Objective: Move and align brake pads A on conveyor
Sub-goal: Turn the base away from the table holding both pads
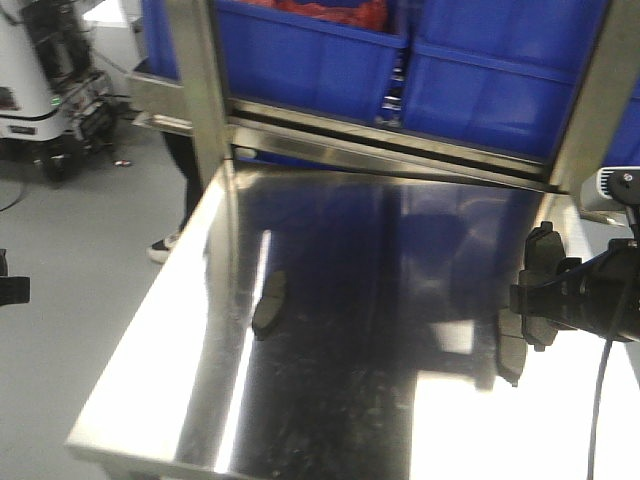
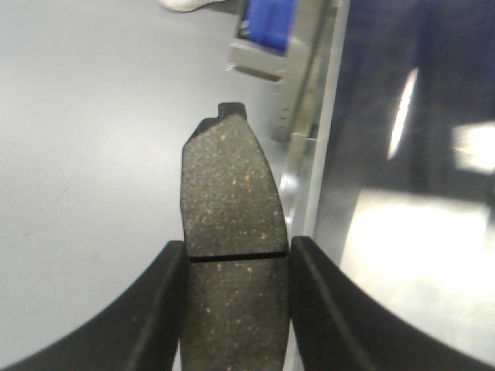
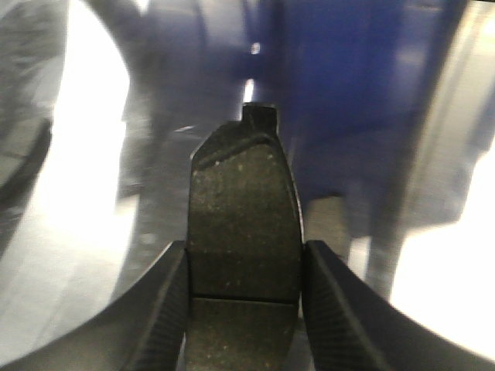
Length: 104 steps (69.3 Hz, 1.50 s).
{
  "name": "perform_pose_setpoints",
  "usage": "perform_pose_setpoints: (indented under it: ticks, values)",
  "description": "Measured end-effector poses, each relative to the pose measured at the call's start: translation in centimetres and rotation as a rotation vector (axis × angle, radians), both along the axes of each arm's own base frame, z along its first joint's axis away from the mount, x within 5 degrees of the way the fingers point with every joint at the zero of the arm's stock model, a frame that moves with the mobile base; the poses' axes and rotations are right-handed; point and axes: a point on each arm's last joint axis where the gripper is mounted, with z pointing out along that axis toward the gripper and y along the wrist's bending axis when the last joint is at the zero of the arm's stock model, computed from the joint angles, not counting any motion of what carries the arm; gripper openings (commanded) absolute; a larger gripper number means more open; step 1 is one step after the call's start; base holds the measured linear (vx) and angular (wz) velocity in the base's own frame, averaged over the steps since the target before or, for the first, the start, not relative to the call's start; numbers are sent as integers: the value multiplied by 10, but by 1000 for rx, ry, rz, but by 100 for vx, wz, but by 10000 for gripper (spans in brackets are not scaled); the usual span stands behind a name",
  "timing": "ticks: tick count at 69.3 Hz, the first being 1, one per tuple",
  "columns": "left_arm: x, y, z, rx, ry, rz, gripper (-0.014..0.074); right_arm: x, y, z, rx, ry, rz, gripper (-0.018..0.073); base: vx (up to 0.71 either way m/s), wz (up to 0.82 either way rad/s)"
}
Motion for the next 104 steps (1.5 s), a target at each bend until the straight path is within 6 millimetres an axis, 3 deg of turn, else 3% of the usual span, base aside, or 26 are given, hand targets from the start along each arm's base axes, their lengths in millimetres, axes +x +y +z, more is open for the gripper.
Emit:
perform_pose_setpoints:
  ticks: [104]
  values:
    - [0, 0, 0, 1, 0, 0, 108, 0, 0, 0, 0, 0, 0, 59, -9, 43]
